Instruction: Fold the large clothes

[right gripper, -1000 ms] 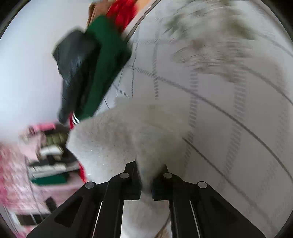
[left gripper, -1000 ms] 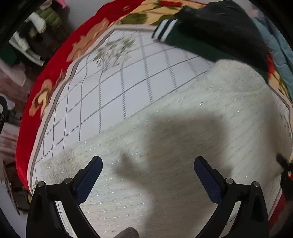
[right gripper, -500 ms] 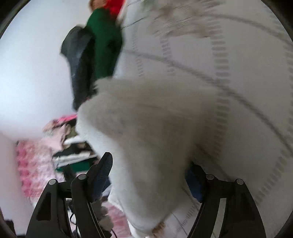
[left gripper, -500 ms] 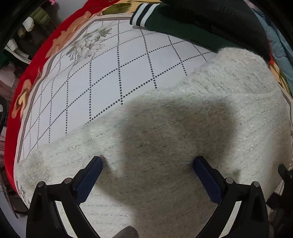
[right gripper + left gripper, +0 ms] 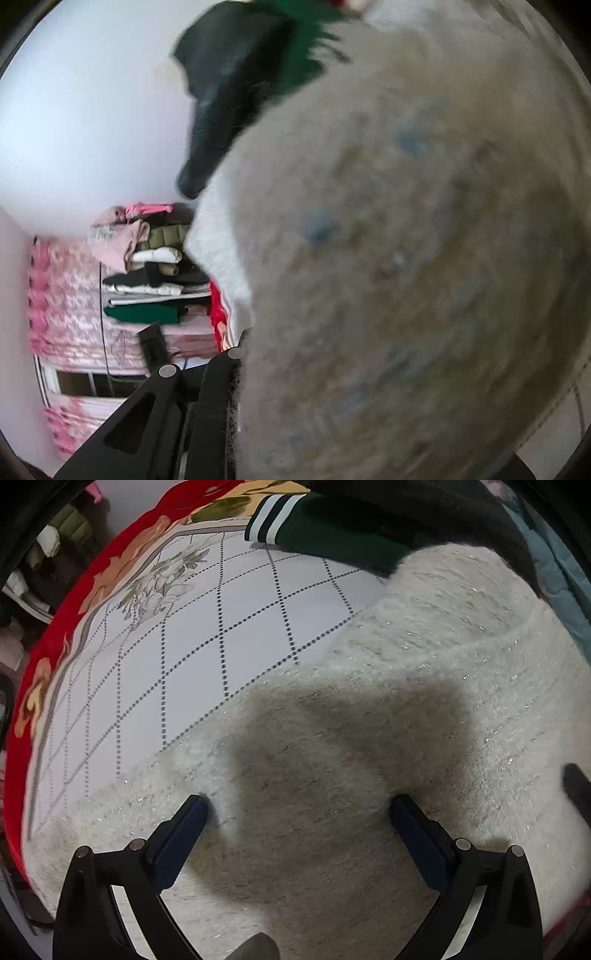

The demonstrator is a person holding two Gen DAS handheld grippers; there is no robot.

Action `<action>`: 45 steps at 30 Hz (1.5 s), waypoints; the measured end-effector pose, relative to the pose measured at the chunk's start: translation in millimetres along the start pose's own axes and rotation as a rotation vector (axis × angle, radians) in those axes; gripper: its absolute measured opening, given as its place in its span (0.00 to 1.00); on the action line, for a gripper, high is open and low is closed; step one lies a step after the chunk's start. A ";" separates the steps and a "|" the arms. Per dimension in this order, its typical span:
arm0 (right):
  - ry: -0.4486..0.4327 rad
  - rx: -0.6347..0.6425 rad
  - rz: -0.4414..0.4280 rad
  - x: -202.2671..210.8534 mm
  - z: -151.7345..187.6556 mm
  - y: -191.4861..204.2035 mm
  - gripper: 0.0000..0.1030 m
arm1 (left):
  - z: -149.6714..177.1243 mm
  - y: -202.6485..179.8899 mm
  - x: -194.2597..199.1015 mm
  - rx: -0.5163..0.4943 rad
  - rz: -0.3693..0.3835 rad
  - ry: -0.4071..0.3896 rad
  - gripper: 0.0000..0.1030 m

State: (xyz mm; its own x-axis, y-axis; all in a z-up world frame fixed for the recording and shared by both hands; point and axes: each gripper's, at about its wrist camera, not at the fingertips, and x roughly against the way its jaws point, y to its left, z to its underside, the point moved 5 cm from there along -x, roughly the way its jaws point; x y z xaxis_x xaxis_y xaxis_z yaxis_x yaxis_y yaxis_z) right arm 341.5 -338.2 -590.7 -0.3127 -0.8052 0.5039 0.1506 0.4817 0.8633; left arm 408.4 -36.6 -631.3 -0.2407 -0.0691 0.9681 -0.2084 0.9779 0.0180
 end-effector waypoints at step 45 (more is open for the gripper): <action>0.790 1.393 0.355 -129.9 427.4 179.0 0.79 | 210.4 323.1 177.8 0.572 0.195 -0.108 0.99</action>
State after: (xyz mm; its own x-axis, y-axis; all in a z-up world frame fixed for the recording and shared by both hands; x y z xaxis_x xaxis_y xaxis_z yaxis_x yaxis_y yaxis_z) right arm 8.3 0.4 -514.1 0.1451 -0.3489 0.9259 -0.9414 0.2394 0.2377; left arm 98.7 225.6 -505.8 -0.4139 0.0515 0.9089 -0.6193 0.7158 -0.3226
